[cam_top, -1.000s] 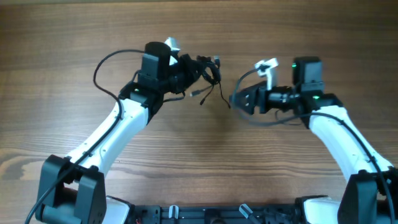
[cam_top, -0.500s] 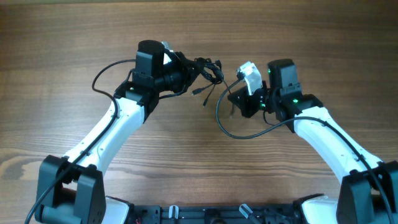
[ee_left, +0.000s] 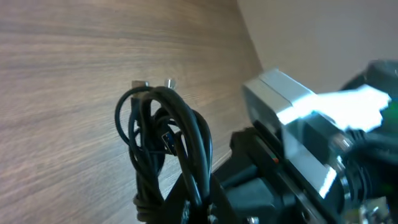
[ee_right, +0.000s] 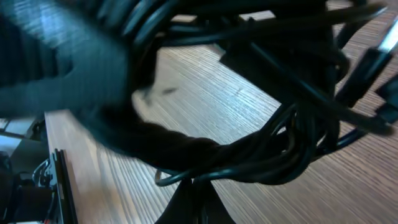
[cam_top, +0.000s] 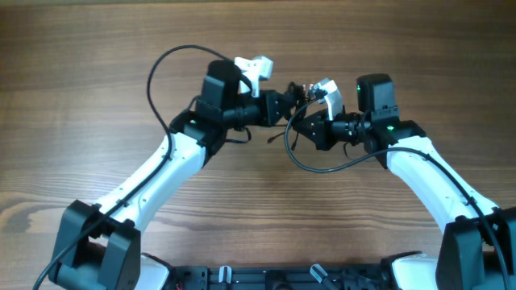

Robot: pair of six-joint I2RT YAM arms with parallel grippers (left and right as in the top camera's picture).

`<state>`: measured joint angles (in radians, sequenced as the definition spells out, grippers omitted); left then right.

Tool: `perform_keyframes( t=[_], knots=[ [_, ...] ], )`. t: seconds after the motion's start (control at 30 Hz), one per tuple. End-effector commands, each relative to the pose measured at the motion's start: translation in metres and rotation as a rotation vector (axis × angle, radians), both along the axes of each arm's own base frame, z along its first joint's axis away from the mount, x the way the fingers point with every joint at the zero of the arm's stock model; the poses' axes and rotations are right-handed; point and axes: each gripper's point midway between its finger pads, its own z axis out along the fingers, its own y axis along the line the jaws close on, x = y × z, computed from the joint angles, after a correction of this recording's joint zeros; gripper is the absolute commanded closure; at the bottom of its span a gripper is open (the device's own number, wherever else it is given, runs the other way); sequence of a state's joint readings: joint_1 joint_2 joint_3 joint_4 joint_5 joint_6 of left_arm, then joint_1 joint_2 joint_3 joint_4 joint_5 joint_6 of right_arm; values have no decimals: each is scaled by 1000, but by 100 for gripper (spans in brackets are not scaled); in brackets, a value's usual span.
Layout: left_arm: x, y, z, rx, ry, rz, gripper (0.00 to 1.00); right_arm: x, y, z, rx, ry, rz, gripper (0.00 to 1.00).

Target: Untangle cables

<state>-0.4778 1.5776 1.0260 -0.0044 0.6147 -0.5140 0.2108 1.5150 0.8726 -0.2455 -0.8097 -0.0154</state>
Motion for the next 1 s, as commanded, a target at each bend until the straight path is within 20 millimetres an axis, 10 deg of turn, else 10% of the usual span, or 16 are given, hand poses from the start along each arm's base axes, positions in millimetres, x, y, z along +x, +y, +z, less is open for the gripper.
perform_keyframes(
  t=[0.0,0.4,0.73,0.9,0.97],
  knots=[
    [-31,-22,13,-30,-98,-213,96,18,-15,0,-48,14,-136,96],
    [-36,-16,2,17,-117,-254,96,21,-29,39,217,67,-104,96],
    [-10,-17,16,-44,-50,-66,96,20,-22,17,117,143,-193,94],
    [-3,3,9,-43,10,-43,96,21,-40,5,57,147,-228,34],
    [-4,14,13,-77,27,-79,96,22,-54,1,27,109,-220,27]
  ],
)
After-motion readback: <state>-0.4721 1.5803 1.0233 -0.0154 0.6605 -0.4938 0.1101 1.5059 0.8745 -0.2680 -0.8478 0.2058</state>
